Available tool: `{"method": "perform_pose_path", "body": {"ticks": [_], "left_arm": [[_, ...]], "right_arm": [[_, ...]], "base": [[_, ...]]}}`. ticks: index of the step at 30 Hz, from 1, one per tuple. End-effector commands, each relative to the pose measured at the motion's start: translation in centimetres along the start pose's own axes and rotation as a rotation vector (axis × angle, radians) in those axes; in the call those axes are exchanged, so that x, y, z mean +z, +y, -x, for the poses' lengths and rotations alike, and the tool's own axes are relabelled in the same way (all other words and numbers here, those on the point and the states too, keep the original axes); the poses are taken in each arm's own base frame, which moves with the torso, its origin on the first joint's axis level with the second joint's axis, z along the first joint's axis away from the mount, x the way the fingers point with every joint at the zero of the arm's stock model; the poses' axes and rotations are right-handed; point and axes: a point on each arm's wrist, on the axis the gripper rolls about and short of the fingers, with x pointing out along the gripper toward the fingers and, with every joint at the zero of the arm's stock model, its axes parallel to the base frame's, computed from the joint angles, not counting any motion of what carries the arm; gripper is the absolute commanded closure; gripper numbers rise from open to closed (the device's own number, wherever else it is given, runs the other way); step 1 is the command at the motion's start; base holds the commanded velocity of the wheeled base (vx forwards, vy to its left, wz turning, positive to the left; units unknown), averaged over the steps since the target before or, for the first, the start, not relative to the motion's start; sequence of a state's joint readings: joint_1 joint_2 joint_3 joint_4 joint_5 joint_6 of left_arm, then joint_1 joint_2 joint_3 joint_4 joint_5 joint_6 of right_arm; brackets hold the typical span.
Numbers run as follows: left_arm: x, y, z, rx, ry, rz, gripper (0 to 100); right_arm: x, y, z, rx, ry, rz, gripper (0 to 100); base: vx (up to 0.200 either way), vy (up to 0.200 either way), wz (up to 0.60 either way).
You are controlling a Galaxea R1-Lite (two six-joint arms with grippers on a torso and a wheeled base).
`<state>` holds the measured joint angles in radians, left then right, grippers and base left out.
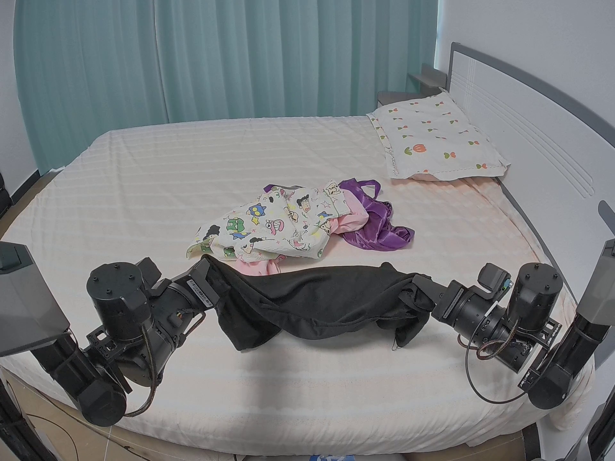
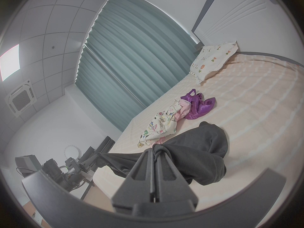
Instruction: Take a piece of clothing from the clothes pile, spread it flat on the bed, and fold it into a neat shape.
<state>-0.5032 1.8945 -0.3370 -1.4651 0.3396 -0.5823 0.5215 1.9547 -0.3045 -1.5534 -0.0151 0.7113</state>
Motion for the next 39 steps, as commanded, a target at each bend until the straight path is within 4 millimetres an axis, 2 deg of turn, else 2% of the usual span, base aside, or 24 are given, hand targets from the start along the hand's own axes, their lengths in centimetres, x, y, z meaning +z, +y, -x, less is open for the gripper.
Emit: {"method": "perform_pose_path", "body": {"ticks": [1, 4, 13, 28, 39], "left_arm": [[-0.3, 0.2, 0.1, 0.009, 0.012, -0.005, 100], [-0.4, 0.4, 0.3, 0.015, 0.021, -0.007, 100], [-0.9, 0.6, 0.8, 0.013, 0.056, 0.046, 100], [-1.1, 0.3, 1.3, 0.002, 0.064, 0.037, 100], [-0.5, 0.4, 1.6, -0.003, 0.049, 0.047, 100]], "right_arm": [[-0.1, 0.0, 0.1, 0.004, -0.001, 0.001, 100], [0.0, 0.1, 0.3, 0.005, -0.002, 0.000, 100], [-0.3, -0.2, 0.5, -0.008, 0.011, -0.002, 100], [-0.5, -0.2, 0.4, -0.007, 0.020, -0.001, 100], [-0.4, -0.1, 0.5, -0.004, 0.016, 0.001, 100]], "base": [[0.000, 0.000, 0.00], [0.000, 0.000, 0.00], [-0.200, 0.000, 0.00], [0.000, 0.000, 0.00], [0.000, 0.200, 0.00]]}}
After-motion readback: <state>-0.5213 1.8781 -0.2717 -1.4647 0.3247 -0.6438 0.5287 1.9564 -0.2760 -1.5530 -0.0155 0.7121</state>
